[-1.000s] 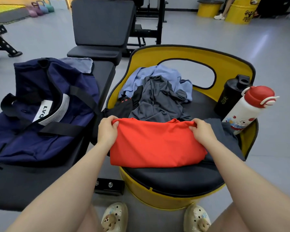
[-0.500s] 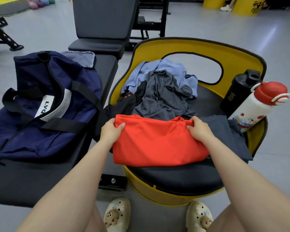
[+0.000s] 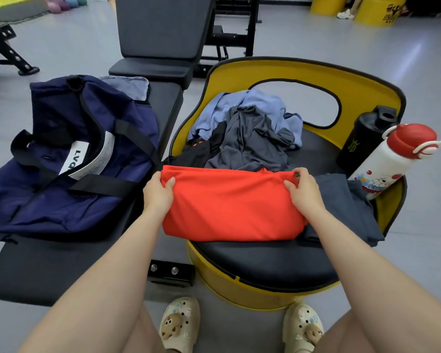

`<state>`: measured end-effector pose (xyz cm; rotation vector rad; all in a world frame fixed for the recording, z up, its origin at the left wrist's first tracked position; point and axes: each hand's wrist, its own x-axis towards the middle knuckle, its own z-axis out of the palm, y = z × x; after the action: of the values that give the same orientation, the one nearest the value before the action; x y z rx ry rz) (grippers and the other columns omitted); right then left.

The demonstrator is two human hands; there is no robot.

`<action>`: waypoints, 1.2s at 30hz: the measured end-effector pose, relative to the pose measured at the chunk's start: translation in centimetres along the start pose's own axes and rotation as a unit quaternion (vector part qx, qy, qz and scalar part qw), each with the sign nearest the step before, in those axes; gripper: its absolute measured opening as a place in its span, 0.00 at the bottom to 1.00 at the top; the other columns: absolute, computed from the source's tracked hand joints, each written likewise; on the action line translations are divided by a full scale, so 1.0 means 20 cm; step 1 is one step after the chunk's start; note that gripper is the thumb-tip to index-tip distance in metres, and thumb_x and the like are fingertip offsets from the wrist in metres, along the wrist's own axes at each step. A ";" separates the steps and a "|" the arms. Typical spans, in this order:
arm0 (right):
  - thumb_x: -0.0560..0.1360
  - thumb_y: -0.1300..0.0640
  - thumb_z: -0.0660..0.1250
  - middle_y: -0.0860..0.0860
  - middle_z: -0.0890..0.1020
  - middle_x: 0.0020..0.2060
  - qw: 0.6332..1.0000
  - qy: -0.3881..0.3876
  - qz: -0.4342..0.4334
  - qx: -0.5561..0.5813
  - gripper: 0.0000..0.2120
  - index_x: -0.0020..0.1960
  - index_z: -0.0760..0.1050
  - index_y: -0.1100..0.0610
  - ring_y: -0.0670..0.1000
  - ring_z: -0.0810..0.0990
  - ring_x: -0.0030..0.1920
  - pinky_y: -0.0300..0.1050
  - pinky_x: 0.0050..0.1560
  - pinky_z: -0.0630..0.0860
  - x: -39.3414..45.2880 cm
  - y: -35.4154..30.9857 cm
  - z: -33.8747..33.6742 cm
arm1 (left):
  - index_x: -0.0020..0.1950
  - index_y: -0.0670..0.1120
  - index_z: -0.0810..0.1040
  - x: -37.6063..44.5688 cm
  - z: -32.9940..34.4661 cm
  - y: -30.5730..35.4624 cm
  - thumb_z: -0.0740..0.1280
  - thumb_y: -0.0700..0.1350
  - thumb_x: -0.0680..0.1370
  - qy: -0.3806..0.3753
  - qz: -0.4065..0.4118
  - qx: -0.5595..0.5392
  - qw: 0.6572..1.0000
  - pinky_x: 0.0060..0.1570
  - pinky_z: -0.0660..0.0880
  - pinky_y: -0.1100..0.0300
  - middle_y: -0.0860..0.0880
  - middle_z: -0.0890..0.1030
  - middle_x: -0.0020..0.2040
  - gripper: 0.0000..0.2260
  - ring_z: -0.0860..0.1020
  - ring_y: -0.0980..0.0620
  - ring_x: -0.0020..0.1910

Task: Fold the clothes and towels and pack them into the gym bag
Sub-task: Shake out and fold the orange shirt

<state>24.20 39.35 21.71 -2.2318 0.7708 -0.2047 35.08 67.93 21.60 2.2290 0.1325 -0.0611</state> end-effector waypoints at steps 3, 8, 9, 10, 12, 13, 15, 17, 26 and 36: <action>0.81 0.52 0.60 0.57 0.74 0.58 0.999 -0.033 0.022 -0.014 0.18 0.66 0.66 0.60 0.58 0.72 0.61 0.46 0.54 0.67 0.00 0.02 -0.05 | 0.64 0.39 0.71 -0.02 0.00 0.01 0.62 0.46 0.80 0.022 -0.004 0.024 0.999 0.59 0.68 0.49 0.39 0.74 0.63 0.15 0.72 0.39 0.62; 0.80 0.52 0.63 0.57 0.82 0.47 0.989 -0.118 0.064 -0.066 0.12 0.55 0.76 0.61 0.54 0.80 0.47 0.47 0.47 0.77 0.00 0.09 -0.15 | 0.62 0.44 0.72 -0.14 0.05 0.12 0.67 0.41 0.76 0.154 0.194 0.180 0.952 0.53 0.71 0.47 0.41 0.73 0.59 0.15 0.72 0.40 0.58; 0.79 0.52 0.64 0.56 0.82 0.44 0.985 -0.143 0.066 -0.075 0.12 0.53 0.77 0.60 0.52 0.80 0.44 0.44 0.43 0.78 -0.01 0.10 -0.17 | 0.61 0.43 0.74 -0.17 0.10 0.15 0.67 0.39 0.75 0.131 0.268 0.176 0.938 0.51 0.72 0.47 0.41 0.74 0.57 0.14 0.74 0.40 0.55; 0.78 0.51 0.65 0.55 0.82 0.42 0.980 -0.165 0.065 -0.085 0.11 0.51 0.77 0.59 0.51 0.79 0.41 0.41 0.39 0.76 -0.03 0.10 -0.19 | 0.59 0.43 0.76 -0.20 0.16 0.17 0.66 0.38 0.75 0.095 0.338 0.172 0.920 0.50 0.73 0.48 0.42 0.76 0.55 0.13 0.76 0.40 0.53; 0.77 0.49 0.67 0.52 0.80 0.38 0.975 -0.194 0.061 -0.089 0.12 0.49 0.77 0.58 0.48 0.78 0.38 0.38 0.35 0.74 -0.07 0.10 -0.20 | 0.60 0.44 0.77 -0.30 0.29 0.18 0.61 0.41 0.75 0.007 0.432 0.183 0.883 0.54 0.74 0.50 0.43 0.78 0.58 0.15 0.77 0.41 0.56; 0.75 0.48 0.69 0.51 0.80 0.37 0.974 -0.200 0.057 -0.086 0.12 0.48 0.78 0.57 0.47 0.77 0.37 0.37 0.34 0.73 -0.08 0.11 -0.20 | 0.64 0.45 0.75 -0.35 0.36 0.19 0.59 0.43 0.77 -0.047 0.449 0.197 0.870 0.60 0.71 0.50 0.45 0.76 0.63 0.17 0.74 0.44 0.63; 0.72 0.48 0.72 0.49 0.79 0.36 0.974 -0.208 0.045 -0.083 0.11 0.46 0.78 0.56 0.45 0.75 0.35 0.34 0.33 0.71 -0.10 0.12 -0.20 | 0.74 0.49 0.65 -0.44 0.46 0.19 0.55 0.47 0.81 -0.148 0.436 0.232 0.857 0.71 0.58 0.51 0.50 0.65 0.74 0.20 0.60 0.49 0.74; 0.69 0.53 0.76 0.49 0.79 0.39 0.969 -0.232 0.034 -0.080 0.11 0.47 0.77 0.56 0.43 0.75 0.36 0.32 0.34 0.70 -0.12 0.13 -0.20 | 0.77 0.52 0.55 -0.48 0.55 0.20 0.51 0.50 0.83 -0.204 0.426 0.271 0.839 0.74 0.49 0.52 0.54 0.54 0.78 0.22 0.49 0.52 0.77; 0.71 0.61 0.74 0.51 0.76 0.29 0.961 -0.260 0.082 -0.032 0.15 0.52 0.70 0.57 0.46 0.71 0.24 0.37 0.22 0.66 -0.19 0.16 -0.17 | 0.78 0.55 0.44 -0.51 0.72 0.19 0.44 0.55 0.83 -0.240 0.343 0.339 0.843 0.73 0.40 0.46 0.58 0.44 0.78 0.23 0.41 0.56 0.77; 0.72 0.54 0.74 0.52 0.78 0.26 0.967 -0.213 0.113 -0.087 0.12 0.51 0.76 0.57 0.45 0.74 0.22 0.37 0.26 0.73 -0.25 0.14 -0.22 | 0.78 0.55 0.41 -0.50 0.74 0.19 0.43 0.56 0.83 -0.236 0.323 0.342 0.850 0.73 0.38 0.45 0.60 0.42 0.78 0.24 0.40 0.57 0.76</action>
<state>17.34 38.15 23.28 -2.2134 0.8166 0.4555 25.57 53.22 16.41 2.7519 -1.0606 -0.3261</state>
